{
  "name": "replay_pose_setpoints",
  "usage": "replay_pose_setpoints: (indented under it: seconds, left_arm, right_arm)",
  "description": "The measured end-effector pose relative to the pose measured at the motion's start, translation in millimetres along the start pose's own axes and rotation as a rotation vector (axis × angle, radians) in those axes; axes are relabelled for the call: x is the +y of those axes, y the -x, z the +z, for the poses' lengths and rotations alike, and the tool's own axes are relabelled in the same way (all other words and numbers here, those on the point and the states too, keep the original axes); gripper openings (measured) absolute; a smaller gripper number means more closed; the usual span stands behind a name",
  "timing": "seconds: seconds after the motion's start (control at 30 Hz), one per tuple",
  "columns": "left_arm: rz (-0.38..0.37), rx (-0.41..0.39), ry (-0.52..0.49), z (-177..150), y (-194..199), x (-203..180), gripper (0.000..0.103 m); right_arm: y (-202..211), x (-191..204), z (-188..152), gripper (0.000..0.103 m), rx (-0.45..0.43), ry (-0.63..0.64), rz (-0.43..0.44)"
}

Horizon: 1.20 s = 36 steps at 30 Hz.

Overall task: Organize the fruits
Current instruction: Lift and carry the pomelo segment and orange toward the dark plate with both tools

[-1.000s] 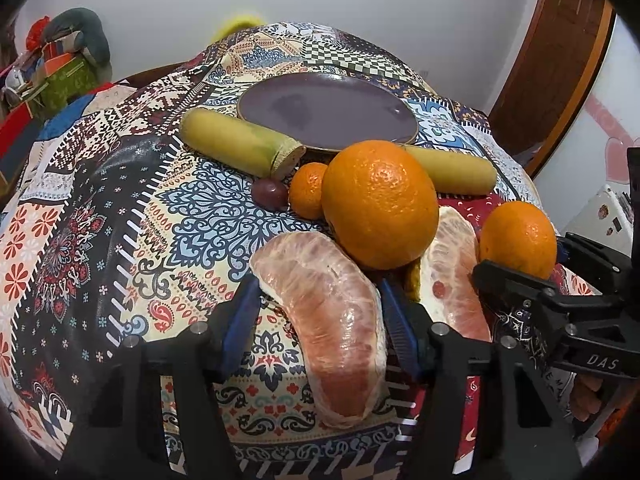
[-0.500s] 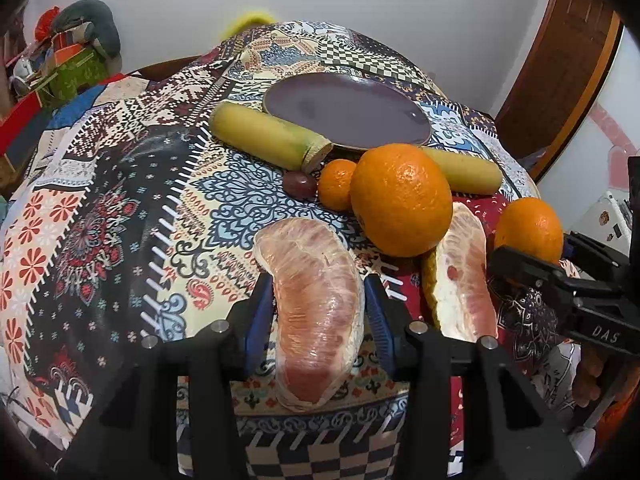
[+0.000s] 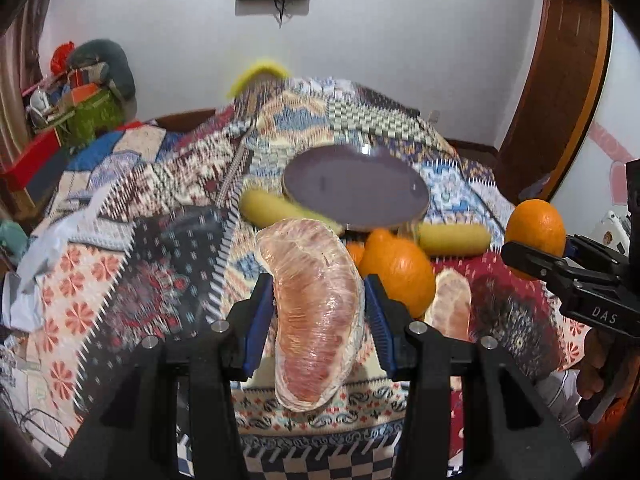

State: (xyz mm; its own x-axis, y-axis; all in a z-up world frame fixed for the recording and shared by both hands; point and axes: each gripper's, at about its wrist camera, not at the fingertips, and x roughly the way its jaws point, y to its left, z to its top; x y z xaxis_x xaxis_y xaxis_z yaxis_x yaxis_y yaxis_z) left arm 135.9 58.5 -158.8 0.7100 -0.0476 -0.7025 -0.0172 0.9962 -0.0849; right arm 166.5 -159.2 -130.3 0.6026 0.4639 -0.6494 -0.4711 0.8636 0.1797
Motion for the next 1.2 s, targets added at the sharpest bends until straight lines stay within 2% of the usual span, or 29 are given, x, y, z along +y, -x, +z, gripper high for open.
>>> replay_pose_setpoints:
  seconds: [0.33,0.6,0.9,1.2]
  left_arm:
    - [-0.002,-0.114,0.018,41,12,1,0.045]
    - [-0.012,-0.169,0.015,72,8,-2,0.045]
    - [-0.019,-0.181,0.008,107,-19,-3,0.045]
    - [-0.02,-0.141,0.007,137,-66,2,0.045]
  right_arm:
    - [7,2,37,0.059,-0.108,0.025,-0.001]
    - [2,4,62,0.059,-0.169,0.041,-0.005]
    - [-17,-7,89,0.059,-0.197,0.04,-0.027]
    - [-54,-28,114,0.059,-0.174,0.049,-0.065]
